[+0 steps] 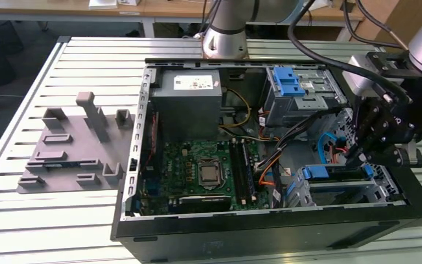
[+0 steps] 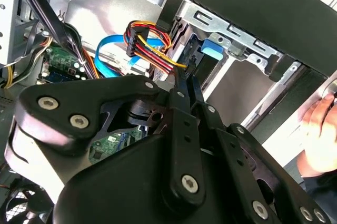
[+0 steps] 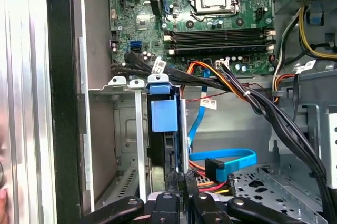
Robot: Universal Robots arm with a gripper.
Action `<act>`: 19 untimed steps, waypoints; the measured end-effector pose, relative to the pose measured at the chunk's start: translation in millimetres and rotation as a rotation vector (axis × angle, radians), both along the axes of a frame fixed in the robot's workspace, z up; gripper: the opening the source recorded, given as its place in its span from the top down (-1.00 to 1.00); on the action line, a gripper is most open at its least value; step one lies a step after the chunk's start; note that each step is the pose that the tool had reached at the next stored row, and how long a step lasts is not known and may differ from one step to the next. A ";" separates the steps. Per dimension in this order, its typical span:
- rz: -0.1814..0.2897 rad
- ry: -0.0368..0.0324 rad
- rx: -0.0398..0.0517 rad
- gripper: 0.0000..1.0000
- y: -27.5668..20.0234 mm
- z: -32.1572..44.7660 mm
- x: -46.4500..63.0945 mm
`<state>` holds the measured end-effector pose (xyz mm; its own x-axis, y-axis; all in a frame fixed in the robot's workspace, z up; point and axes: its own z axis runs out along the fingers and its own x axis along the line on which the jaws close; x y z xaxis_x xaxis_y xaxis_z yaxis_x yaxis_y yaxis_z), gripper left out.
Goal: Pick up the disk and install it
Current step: 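Insert the first disk wire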
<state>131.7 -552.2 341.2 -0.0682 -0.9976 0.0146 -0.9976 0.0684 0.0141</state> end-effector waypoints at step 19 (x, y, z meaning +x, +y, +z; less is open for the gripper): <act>0.001 -0.0004 -0.0005 0.67 -3.5 -7.9 -0.7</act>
